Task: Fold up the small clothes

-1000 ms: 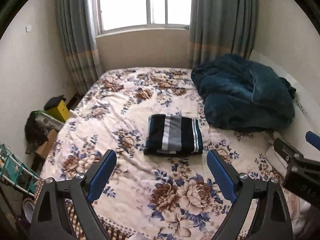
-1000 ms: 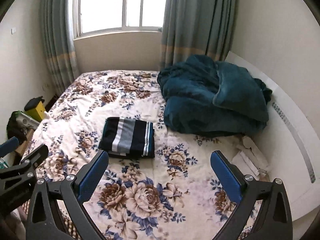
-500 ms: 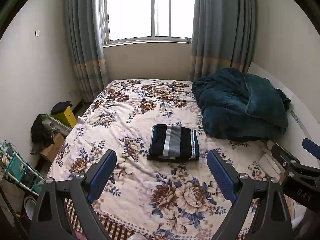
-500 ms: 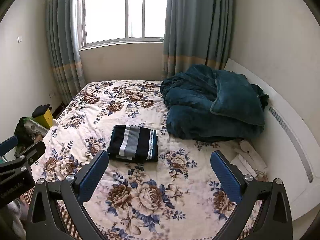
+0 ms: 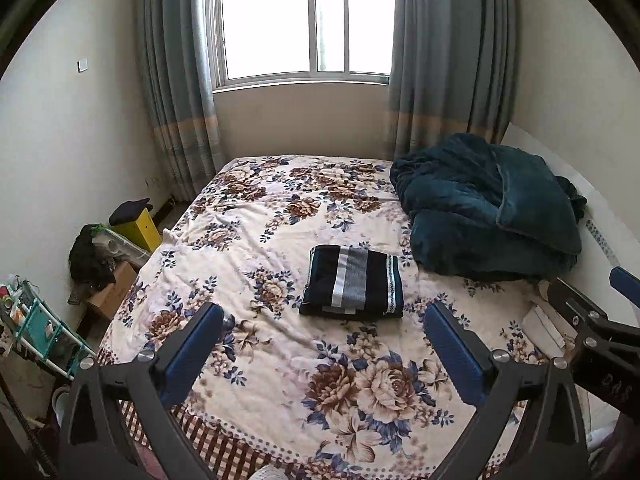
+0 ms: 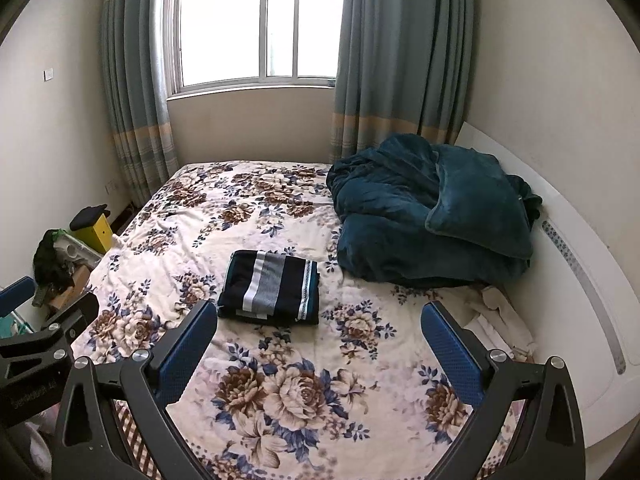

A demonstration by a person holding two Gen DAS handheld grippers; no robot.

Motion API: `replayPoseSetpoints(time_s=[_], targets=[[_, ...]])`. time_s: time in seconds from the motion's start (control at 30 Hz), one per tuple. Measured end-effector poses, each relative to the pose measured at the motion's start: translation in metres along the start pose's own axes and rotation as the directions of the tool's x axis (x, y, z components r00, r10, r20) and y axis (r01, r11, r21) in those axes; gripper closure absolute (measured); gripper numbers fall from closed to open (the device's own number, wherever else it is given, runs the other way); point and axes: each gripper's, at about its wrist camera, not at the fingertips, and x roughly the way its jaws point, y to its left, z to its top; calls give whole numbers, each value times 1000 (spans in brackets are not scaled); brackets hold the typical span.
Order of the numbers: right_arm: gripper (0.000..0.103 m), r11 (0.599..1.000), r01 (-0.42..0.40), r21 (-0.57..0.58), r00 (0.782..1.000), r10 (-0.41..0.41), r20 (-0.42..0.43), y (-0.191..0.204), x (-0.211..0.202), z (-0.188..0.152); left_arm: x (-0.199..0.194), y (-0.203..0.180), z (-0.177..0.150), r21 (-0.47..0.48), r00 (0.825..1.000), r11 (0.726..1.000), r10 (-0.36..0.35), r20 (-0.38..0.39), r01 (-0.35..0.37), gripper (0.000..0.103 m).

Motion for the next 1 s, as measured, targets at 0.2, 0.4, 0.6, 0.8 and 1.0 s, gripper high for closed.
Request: replayPoseSetpoints(time_s=[0.2, 0.4, 0.6, 0.8, 1.0], targets=[[0, 1000, -22, -9, 1000, 21, -14, 1, 5, 0, -1, 1, -1, 0, 1000, 1000, 5, -1, -5, 0], [0, 999, -38, -10, 999, 38, -29, -3, 10, -5, -3, 3, -5, -2, 1000, 1000, 11, -8, -11, 0], [0, 999, -40, -13, 999, 40, -29, -3, 11, -5, -2, 3, -5, -1, 1000, 1000, 12, -10, -12, 0], [0, 999, -39, -10, 999, 39, -28, -5, 13, -6, -2, 1, -4, 2, 1000, 1000, 13, -8, -13, 0], [0, 999, -37, -17, 999, 37, -28, -6, 14, -8, -1, 1, -3, 1, 1000, 1000, 6, -8, -6, 0]])
